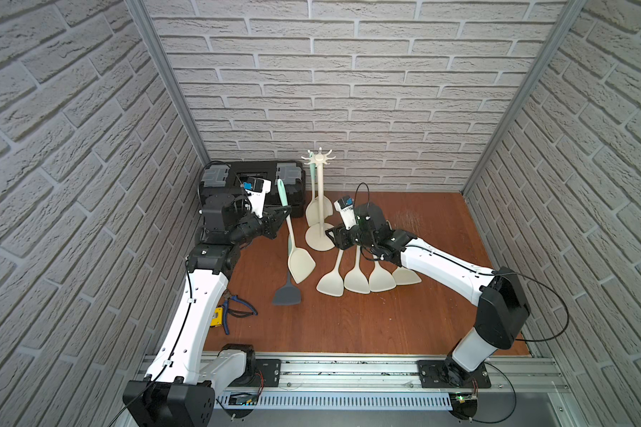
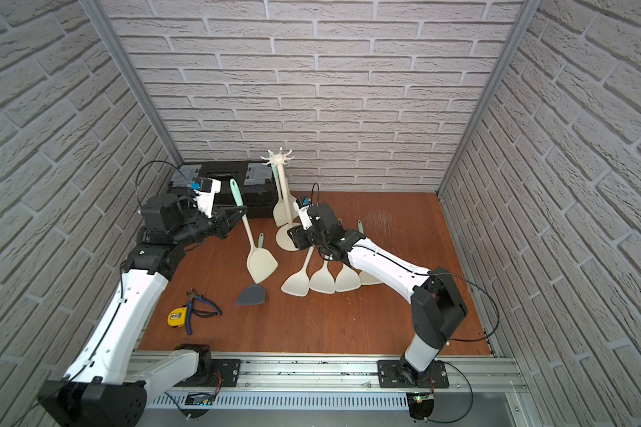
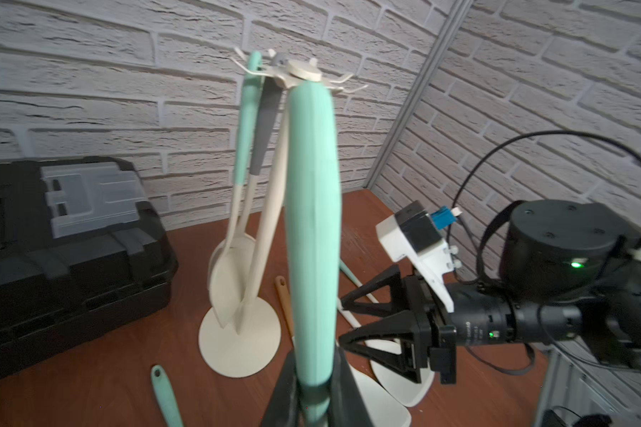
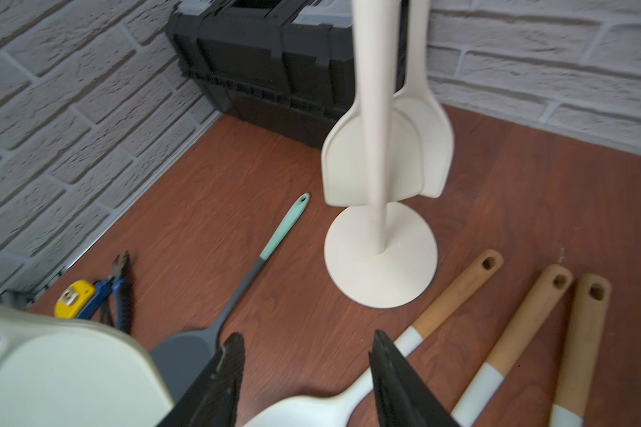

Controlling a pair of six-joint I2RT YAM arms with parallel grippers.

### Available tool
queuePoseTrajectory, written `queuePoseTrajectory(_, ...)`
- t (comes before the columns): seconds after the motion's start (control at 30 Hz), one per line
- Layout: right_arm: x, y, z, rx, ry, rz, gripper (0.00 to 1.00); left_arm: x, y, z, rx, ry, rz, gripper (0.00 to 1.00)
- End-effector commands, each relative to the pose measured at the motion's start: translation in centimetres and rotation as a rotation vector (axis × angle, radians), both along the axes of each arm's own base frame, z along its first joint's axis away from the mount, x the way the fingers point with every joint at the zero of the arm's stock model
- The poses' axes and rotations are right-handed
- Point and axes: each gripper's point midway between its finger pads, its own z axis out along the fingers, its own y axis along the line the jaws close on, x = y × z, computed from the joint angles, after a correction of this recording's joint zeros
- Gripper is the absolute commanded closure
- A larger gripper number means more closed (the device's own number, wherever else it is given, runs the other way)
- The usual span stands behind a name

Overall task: Take the spatula off the kitchen utensil rack
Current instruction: Take off the spatula from the rack.

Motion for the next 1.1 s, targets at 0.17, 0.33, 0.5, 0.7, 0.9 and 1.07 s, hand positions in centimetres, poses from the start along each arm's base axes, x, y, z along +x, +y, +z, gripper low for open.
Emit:
queuePoseTrajectory(0.17,-9.7,4.1,0.6,0.269,0.258,0.463,0.45,-5.0,-4.5,5.4,-0.125,-0.118,-0.473,1.00)
queuePoseTrajectory(0.33,-10.4,4.5,1.0,0.376,0.302,0.468,0.44,-5.1,-5.1,5.1,-0.105,-0.170,-0.462,1.00)
queuePoseTrajectory(0.5,-9.8,3.6,0.5,0.334,0.296,0.391,0.44,-4.8,-5.0,4.3,-0.094,-0.162,-0.430,1.00)
queuePoseTrajectory(0.7,-7.0,-1.7,-0.1,0.223,0.207,0.106,0.44,-4.5,-4.4,2.5,-0.062,-0.135,-0.367,1.00)
queuePoseTrajectory(0.9,-9.4,-1.6,2.6,0.359,0.180,0.214,0.43,-4.3,-4.5,1.6,-0.074,-0.118,-0.375,1.00)
queuePoseTrajectory(1.07,-10.8,0.2,1.7,0.394,0.259,0.300,0.43,-4.1,-4.9,1.8,-0.099,-0.119,-0.390,1.00)
